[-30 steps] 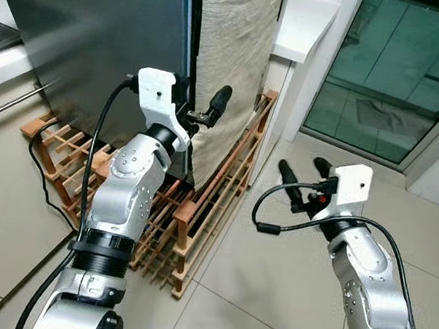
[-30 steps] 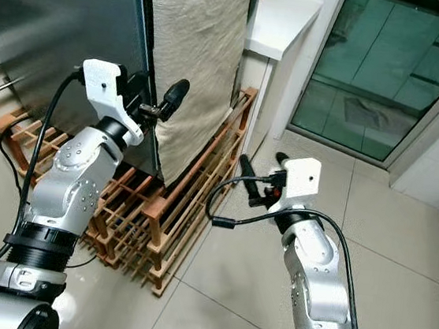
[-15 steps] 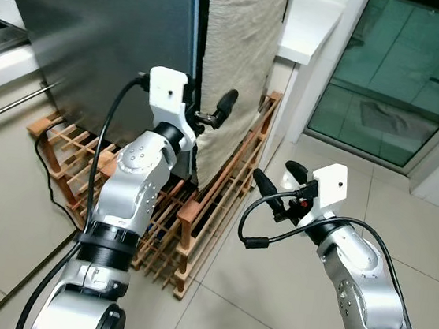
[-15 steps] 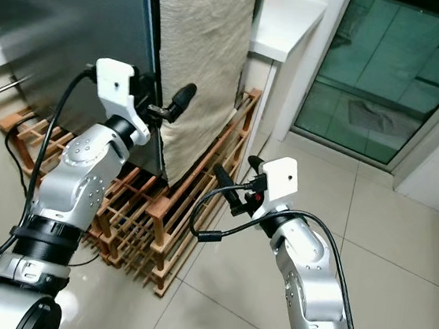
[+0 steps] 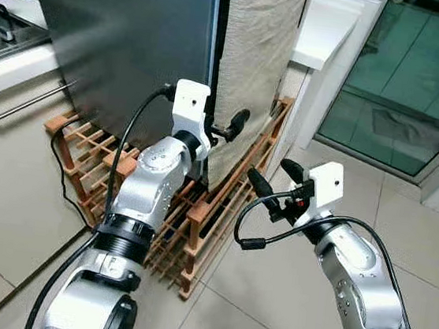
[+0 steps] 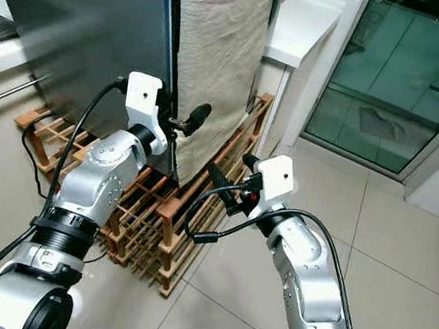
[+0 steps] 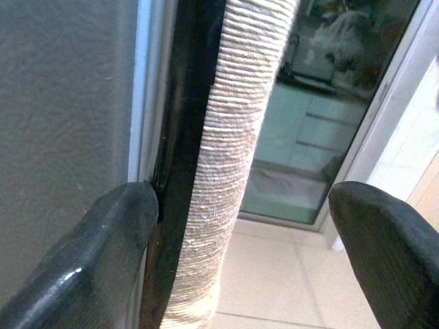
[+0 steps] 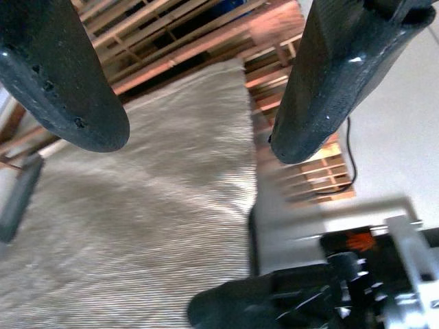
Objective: Restocking fridge
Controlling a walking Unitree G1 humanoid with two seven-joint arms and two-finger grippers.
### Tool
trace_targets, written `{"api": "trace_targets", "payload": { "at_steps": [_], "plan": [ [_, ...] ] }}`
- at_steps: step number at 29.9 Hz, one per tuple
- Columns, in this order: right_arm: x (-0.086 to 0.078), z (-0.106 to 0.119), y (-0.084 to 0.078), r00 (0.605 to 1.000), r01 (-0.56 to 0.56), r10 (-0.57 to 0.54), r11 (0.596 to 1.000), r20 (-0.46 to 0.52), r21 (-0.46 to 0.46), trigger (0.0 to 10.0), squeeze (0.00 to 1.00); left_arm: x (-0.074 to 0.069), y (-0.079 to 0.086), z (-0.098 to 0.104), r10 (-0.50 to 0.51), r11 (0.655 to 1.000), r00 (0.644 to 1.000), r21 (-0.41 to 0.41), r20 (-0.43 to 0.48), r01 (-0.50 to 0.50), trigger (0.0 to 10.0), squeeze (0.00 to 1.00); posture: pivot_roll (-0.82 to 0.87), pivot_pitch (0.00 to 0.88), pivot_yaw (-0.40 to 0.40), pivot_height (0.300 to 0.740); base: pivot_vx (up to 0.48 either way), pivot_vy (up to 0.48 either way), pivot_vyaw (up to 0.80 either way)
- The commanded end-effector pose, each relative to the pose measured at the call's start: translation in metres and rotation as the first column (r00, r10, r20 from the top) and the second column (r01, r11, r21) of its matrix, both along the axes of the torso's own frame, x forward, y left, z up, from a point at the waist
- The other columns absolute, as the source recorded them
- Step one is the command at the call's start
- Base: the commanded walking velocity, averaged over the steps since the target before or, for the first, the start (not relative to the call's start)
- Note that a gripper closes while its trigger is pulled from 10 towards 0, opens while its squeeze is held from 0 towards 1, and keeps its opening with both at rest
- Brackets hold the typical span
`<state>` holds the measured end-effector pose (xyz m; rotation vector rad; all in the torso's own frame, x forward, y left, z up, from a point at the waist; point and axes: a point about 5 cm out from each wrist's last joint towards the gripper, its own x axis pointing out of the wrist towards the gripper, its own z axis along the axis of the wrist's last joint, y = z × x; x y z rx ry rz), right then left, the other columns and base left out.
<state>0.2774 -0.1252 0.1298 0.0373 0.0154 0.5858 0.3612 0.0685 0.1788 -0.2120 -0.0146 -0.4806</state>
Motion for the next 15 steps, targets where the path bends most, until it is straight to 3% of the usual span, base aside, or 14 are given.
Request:
{"api": "trace_targets", "payload": {
  "at_steps": [1,3,4,10,15],
  "plan": [
    [-0.002,0.005,0.0,1.0,-0.003,0.003,1.0,0.016,-0.004,10.0,0.0,-0.005,-0.025,0.001,-0.13,0.99,0.991,-0.051,-0.028,0.129,10.0,0.0,-0.13,0.0,0.013,0.74,0.0,0.0,0.0],
    [-0.002,0.005,0.0,1.0,-0.004,0.004,1.0,0.015,-0.004,10.0,0.0,-0.009,-0.032,0.003,-0.18,0.981,0.984,-0.073,-0.017,0.178,10.0,0.0,-0.13,0.0,0.013,0.74,0.0,0.0,0.0],
    [-0.002,0.004,0.0,1.0,-0.005,0.005,1.0,0.012,-0.005,10.0,0.0,-0.015,-0.041,0.004,-0.253,0.963,0.968,-0.099,-0.006,0.251,10.0,0.0,-0.13,0.0,0.013,0.74,0.0,0.0,0.0],
    [-0.003,0.004,0.001,1.0,-0.007,0.007,1.0,0.009,-0.005,10.0,0.0,-0.028,-0.057,0.01,-0.377,0.911,0.926,-0.166,0.03,0.377,10.0,0.0,-0.13,0.0,0.015,0.74,0.0,0.0,0.0],
    [-0.003,0.004,0.003,1.0,-0.008,0.008,1.0,0.01,-0.003,10.0,0.0,-0.043,-0.07,0.021,-0.501,0.829,0.86,-0.235,0.09,0.508,10.0,0.0,-0.13,0.0,0.017,0.74,0.0,0.0,0.0]
  ]
}}
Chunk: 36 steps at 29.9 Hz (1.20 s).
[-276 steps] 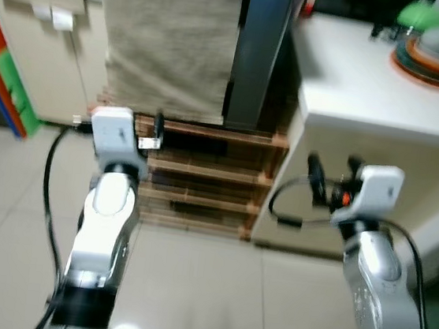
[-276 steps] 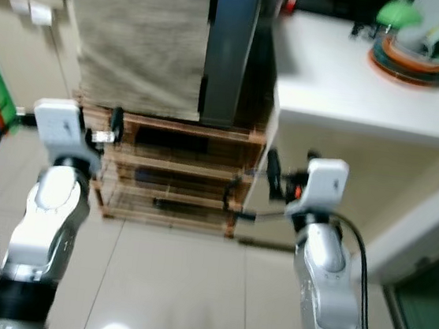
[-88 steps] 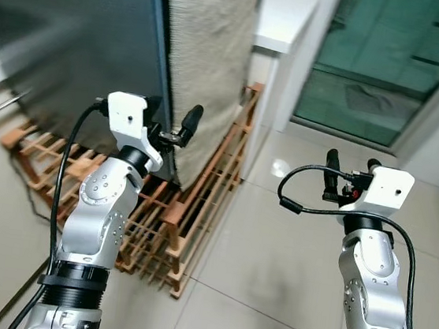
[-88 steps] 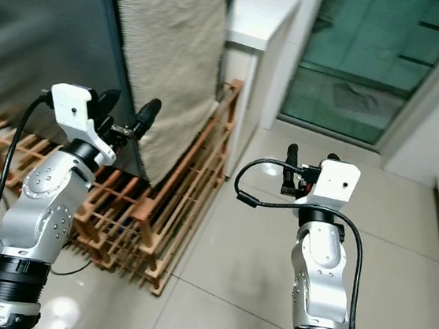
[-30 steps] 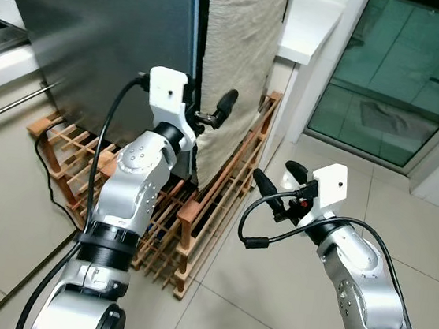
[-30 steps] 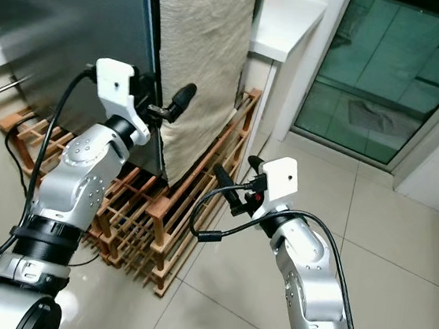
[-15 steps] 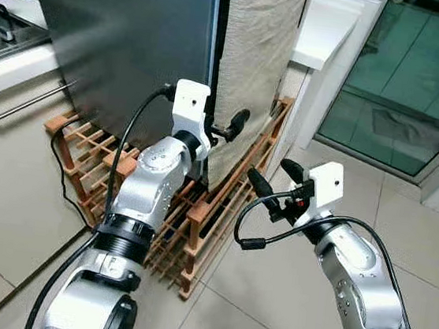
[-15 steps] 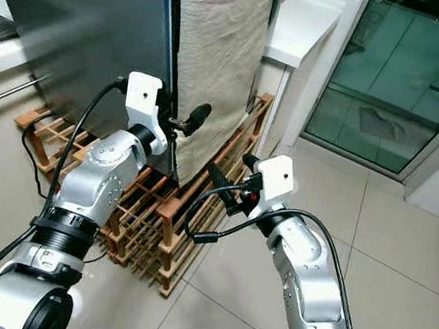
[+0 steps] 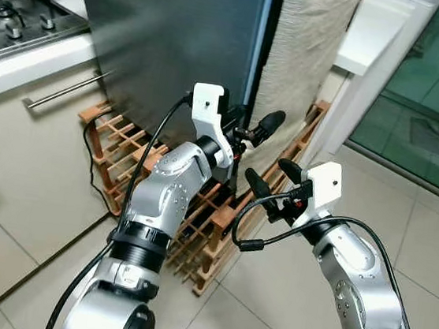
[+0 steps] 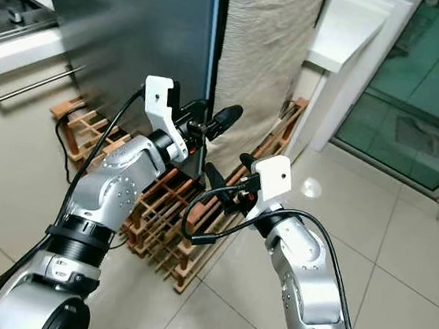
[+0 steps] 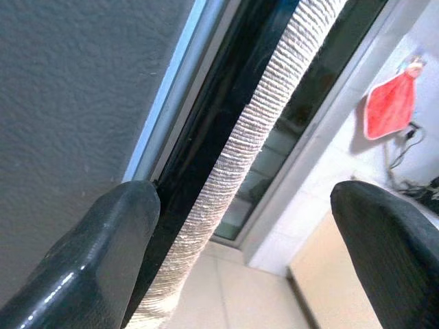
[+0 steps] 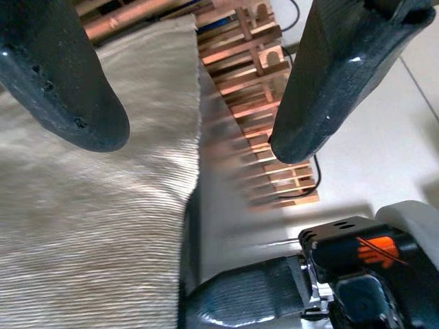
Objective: Restocking fridge
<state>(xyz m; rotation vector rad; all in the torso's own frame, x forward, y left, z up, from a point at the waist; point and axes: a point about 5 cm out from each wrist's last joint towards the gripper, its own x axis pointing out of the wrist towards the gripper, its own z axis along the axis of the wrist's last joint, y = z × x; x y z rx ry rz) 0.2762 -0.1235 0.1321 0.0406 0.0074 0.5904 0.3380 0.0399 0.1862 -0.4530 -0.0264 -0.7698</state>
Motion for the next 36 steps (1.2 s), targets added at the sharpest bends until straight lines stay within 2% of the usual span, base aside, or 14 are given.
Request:
{"api": "trace_targets", "payload": {
  "at_steps": [1,7,12,17,18,21,22,23,24,25,27,29,30,36],
  "plan": [
    [-0.001,0.001,0.001,1.0,-0.004,0.004,1.0,0.004,-0.009,10.0,0.0,-0.024,-0.043,0.016,-0.26,0.964,0.962,-0.038,0.079,0.264,10.0,0.0,-0.13,0.0,0.017,0.74,0.0,0.0,0.0],
    [-0.002,0.0,0.001,1.0,-0.002,0.002,1.0,0.0,-0.009,10.0,0.0,-0.038,-0.045,0.024,-0.36,0.926,0.924,-0.073,0.13,0.371,10.0,0.0,-0.13,0.0,0.017,0.74,0.0,0.0,0.0],
    [-0.004,-0.002,0.0,1.0,-0.002,0.002,1.0,-0.011,-0.014,10.0,0.0,-0.039,-0.044,0.025,-0.36,0.926,0.924,-0.069,0.132,0.371,10.0,0.0,-0.13,0.0,0.018,0.74,0.0,0.0,0.0],
    [-0.008,-0.006,-0.001,1.0,0.005,-0.005,1.0,-0.023,-0.016,10.0,0.0,-0.039,-0.029,0.028,-0.319,0.944,0.936,-0.039,0.146,0.328,10.0,0.0,-0.13,0.0,0.018,0.74,0.0,0.0,0.0],
    [-0.008,-0.009,-0.001,0.999,0.004,-0.005,1.0,-0.032,-0.02,10.0,0.0,-0.039,-0.016,0.029,-0.271,0.961,0.951,-0.017,0.151,0.277,10.0,0.0,-0.13,0.0,0.018,0.74,0.0,0.0,0.0],
    [-0.008,-0.012,0.0,0.999,0.003,-0.003,1.0,-0.038,-0.021,10.0,0.0,-0.037,-0.006,0.03,-0.227,0.973,0.961,-0.003,0.155,0.231,10.0,0.0,-0.13,0.0,0.018,0.74,0.0,0.0,0.0],
    [-0.007,-0.013,0.0,0.999,0.001,-0.002,1.0,-0.04,-0.022,10.0,0.0,-0.033,0.006,0.031,-0.135,0.991,0.977,0.024,0.164,0.133,10.0,0.0,-0.13,0.0,0.024,0.74,0.0,0.0,0.0],
    [-0.007,-0.013,0.0,0.999,0.001,-0.002,1.0,-0.04,-0.022,10.0,0.0,-0.033,0.006,0.031,-0.135,0.991,0.977,0.024,0.164,0.133,10.0,0.0,-0.13,0.0,0.024,0.74,0.0,0.0,0.0],
    [-0.005,-0.013,0.001,0.999,0.0,0.0,1.0,-0.039,-0.021,10.0,0.0,-0.027,0.021,0.031,-0.005,0.999,0.985,0.051,0.173,-0.004,10.0,0.0,-0.11,0.0,0.021,0.74,0.0,0.0,0.0],
    [-0.005,-0.013,0.001,0.999,0.0,0.0,1.0,-0.039,-0.021,10.0,0.0,-0.027,0.021,0.031,-0.005,0.999,0.985,0.051,0.173,-0.004,10.0,0.0,-0.11,0.0,0.021,0.74,0.0,0.0,0.0],
    [-0.002,-0.012,0.002,0.999,-0.005,0.004,1.0,-0.033,-0.019,10.0,0.0,-0.014,0.046,0.029,0.235,0.959,0.95,0.109,0.205,-0.261,10.0,0.0,-0.11,0.0,0.021,0.74,0.0,0.0,0.0],
    [0.002,-0.011,0.003,1.0,-0.008,0.007,1.0,-0.027,-0.025,10.0,0.0,-0.007,0.076,0.025,0.451,0.862,0.865,0.144,0.217,-0.486,10.0,0.0,-0.08,0.0,0.013,0.74,0.0,0.0,0.0],
    [0.007,-0.011,0.002,1.0,-0.003,0.003,0.999,-0.02,-0.033,10.0,0.0,-0.006,0.092,0.02,0.551,0.792,0.806,0.168,0.218,-0.587,10.0,0.0,-0.08,0.0,0.01,0.74,0.0,0.0,0.0],
    [0.025,-0.011,0.0,0.999,0.053,-0.052,0.997,0.013,-0.062,10.0,0.0,-0.007,0.117,-0.001,0.673,0.629,0.698,0.307,0.246,-0.714,10.0,0.0,-0.06,0.0,0.01,0.74,0.0,0.0,0.0]
  ]
}}
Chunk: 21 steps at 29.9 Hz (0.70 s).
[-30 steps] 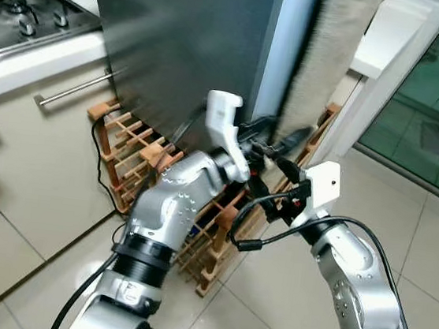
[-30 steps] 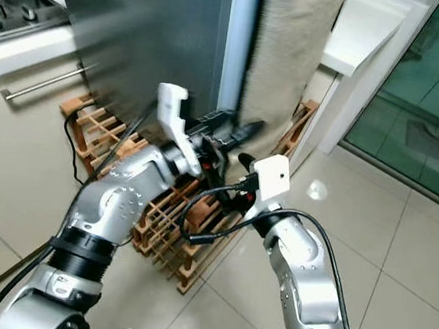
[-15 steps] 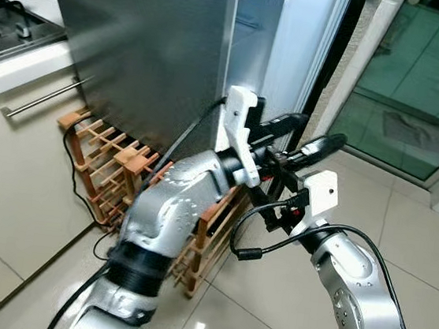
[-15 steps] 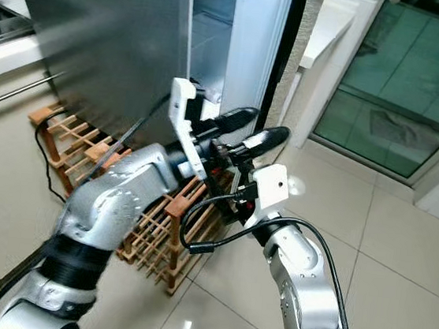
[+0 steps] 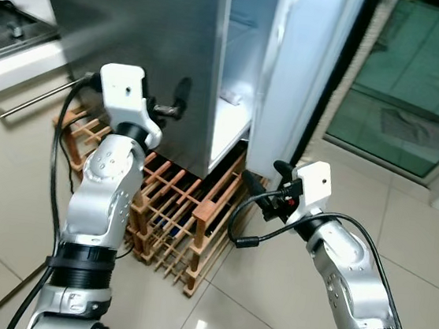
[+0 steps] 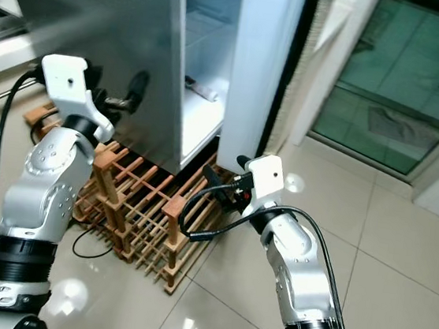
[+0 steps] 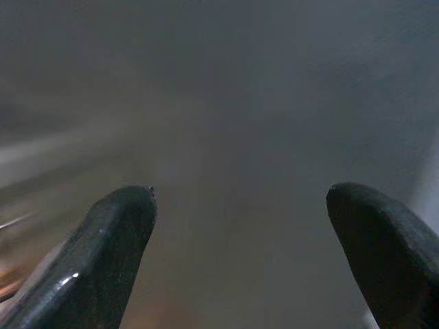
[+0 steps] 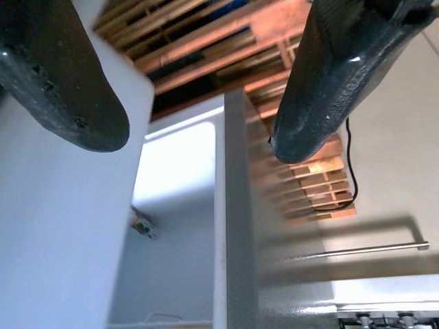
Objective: Restocking fridge
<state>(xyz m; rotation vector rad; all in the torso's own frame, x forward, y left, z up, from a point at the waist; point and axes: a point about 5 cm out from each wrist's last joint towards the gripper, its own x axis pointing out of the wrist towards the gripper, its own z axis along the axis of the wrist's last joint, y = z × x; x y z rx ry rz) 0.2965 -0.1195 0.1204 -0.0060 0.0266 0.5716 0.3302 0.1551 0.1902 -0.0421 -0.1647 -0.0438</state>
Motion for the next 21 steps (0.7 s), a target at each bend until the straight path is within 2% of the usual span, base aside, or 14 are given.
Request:
{"api": "trace_targets", "payload": {
  "at_steps": [1,3,4,9,14,18,19,20,21],
  "plan": [
    [0.005,0.001,-0.004,0.999,0.034,-0.034,0.999,0.017,-0.013,10.0,0.0,0.001,0.002,-0.005,0.043,0.998,0.999,0.044,-0.019,-0.042,10.0,0.0,-0.06,0.0,0.01,0.74,0.0,0.0,0.0],
    [0.022,0.003,-0.011,0.994,0.103,-0.103,0.995,0.031,-0.016,10.0,0.0,-0.001,0.024,-0.023,0.186,0.978,0.979,0.11,-0.089,-0.176,10.0,0.0,-0.04,0.0,0.0,0.74,0.0,0.0,0.0],
    [0.022,0.003,-0.011,0.994,0.103,-0.103,0.995,0.031,-0.016,10.0,0.0,-0.001,0.024,-0.023,0.186,0.978,0.979,0.11,-0.089,-0.176,10.0,0.0,-0.04,0.0,0.0,0.74,0.0,0.0,0.0],
    [0.041,0.004,-0.005,0.996,0.076,-0.075,0.996,0.039,-0.036,10.0,0.0,-0.009,0.048,-0.026,0.297,0.948,0.951,0.146,-0.09,-0.283,10.0,0.0,0.03,0.0,-0.006,0.74,0.0,0.0,0.0],
    [0.051,0.006,-0.005,0.994,0.094,-0.092,0.994,0.05,-0.046,10.0,0.0,-0.012,0.056,-0.024,0.312,0.941,0.946,0.164,-0.088,-0.295,10.0,0.0,0.05,0.003,0.016,0.74,0.0,0.0,0.0],
    [0.054,0.007,-0.015,0.99,0.131,-0.127,0.99,0.066,-0.057,10.0,0.0,-0.011,0.056,-0.023,0.306,0.941,0.948,0.18,-0.088,-0.287,10.0,0.0,0.04,0.008,0.032,0.74,0.0,0.0,0.0],
    [0.055,0.006,-0.033,0.98,0.187,-0.182,0.98,0.076,-0.064,10.0,0.0,-0.009,0.055,-0.022,0.291,0.944,0.953,0.19,-0.09,-0.27,10.0,0.0,0.02,0.01,0.062,0.74,0.0,0.0,0.0],
    [0.055,0.006,-0.041,0.976,0.211,-0.205,0.975,0.078,-0.067,10.0,0.0,-0.008,0.054,-0.022,0.283,0.945,0.955,0.193,-0.091,-0.262,10.0,0.0,0.02,0.01,0.068,0.74,0.0,0.0,0.0],
    [0.055,0.006,-0.041,0.976,0.211,-0.205,0.975,0.078,-0.067,10.0,0.0,-0.008,0.054,-0.022,0.283,0.945,0.955,0.193,-0.091,-0.262,10.0,0.0,0.02,0.01,0.068,0.74,0.0,0.0,0.0]
  ]
}}
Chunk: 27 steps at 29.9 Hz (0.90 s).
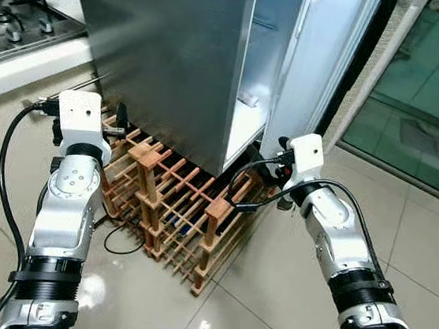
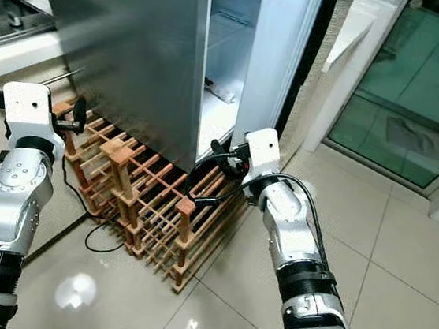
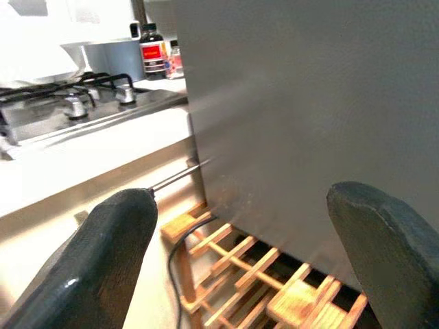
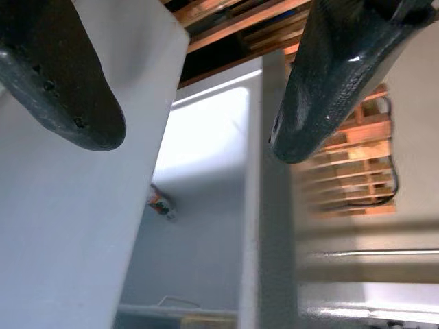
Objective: Restocking fridge
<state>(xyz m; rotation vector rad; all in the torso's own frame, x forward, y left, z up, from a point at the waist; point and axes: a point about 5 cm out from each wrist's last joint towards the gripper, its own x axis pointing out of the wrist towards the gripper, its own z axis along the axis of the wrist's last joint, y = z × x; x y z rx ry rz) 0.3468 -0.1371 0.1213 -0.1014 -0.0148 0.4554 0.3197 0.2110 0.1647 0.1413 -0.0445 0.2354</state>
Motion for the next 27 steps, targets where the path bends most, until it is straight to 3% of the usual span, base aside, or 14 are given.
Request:
{"api": "trace_targets", "payload": {
  "at_steps": [1,4,6,7,14,20,22,24,27],
  "plan": [
    [0.003,0.003,-0.036,0.991,0.133,-0.133,0.991,0.01,-0.004,10.0,0.0,0.004,-0.005,0.004,-0.028,0.999,1.0,0.021,-0.003,0.028,10.0,0.0,0.01,0.01,0.085,0.74,0.0,0.0,0.0],
    [-0.006,-0.002,-0.068,0.974,0.226,-0.225,0.974,0.023,-0.035,10.0,0.0,0.011,-0.012,0.006,-0.074,0.997,0.997,0.027,-0.012,0.074,10.0,0.0,-0.03,0.011,0.13,0.74,0.0,0.0,0.0],
    [-0.008,-0.003,-0.073,0.97,0.241,-0.24,0.97,0.027,-0.039,10.0,0.0,0.013,-0.014,0.006,-0.084,0.996,0.996,0.028,-0.015,0.084,10.0,0.0,-0.03,0.011,0.13,0.74,0.0,0.0,0.0],
    [-0.016,-0.004,-0.086,0.958,0.285,-0.284,0.958,0.042,-0.039,10.0,0.0,0.018,-0.021,0.007,-0.119,0.992,0.993,0.034,-0.02,0.12,10.0,0.0,-0.06,0.011,0.171,0.74,0.0,0.0,0.0],
    [-0.03,-0.006,-0.094,0.941,0.331,-0.329,0.943,0.079,-0.017,10.0,0.0,0.028,-0.029,0.011,-0.177,0.983,0.984,0.046,-0.032,0.178,10.0,0.0,-0.09,0.011,0.223,0.74,0.0,0.0,0.0],
    [-0.039,0.003,-0.052,0.963,0.24,-0.251,0.964,0.098,0.113,10.0,0.0,0.036,-0.034,0.011,-0.181,0.981,0.983,0.068,-0.028,0.183,10.0,0.0,-0.12,0.0,0.217,0.74,0.0,0.0,0.0],
    [-0.041,0.006,-0.033,0.971,0.207,-0.221,0.968,0.088,0.144,10.0,0.0,0.036,-0.03,0.006,-0.148,0.989,0.989,0.024,-0.027,0.149,10.0,0.0,-0.12,0.0,0.2,0.74,0.0,0.0,0.0],
    [-0.044,0.009,-0.013,0.981,0.162,-0.178,0.972,0.079,0.173,10.0,0.0,0.032,-0.019,-0.007,-0.046,0.996,0.997,-0.078,-0.056,0.042,10.0,0.0,-0.13,0.0,0.125,0.74,0.0,0.0,0.0],
    [-0.045,0.011,-0.006,0.983,0.147,-0.164,0.972,0.08,0.184,10.0,0.0,0.027,-0.012,-0.015,0.01,0.991,0.998,-0.132,-0.06,-0.018,10.0,0.0,-0.12,0.0,0.082,0.74,0.0,0.0,0.0]
  ]
}}
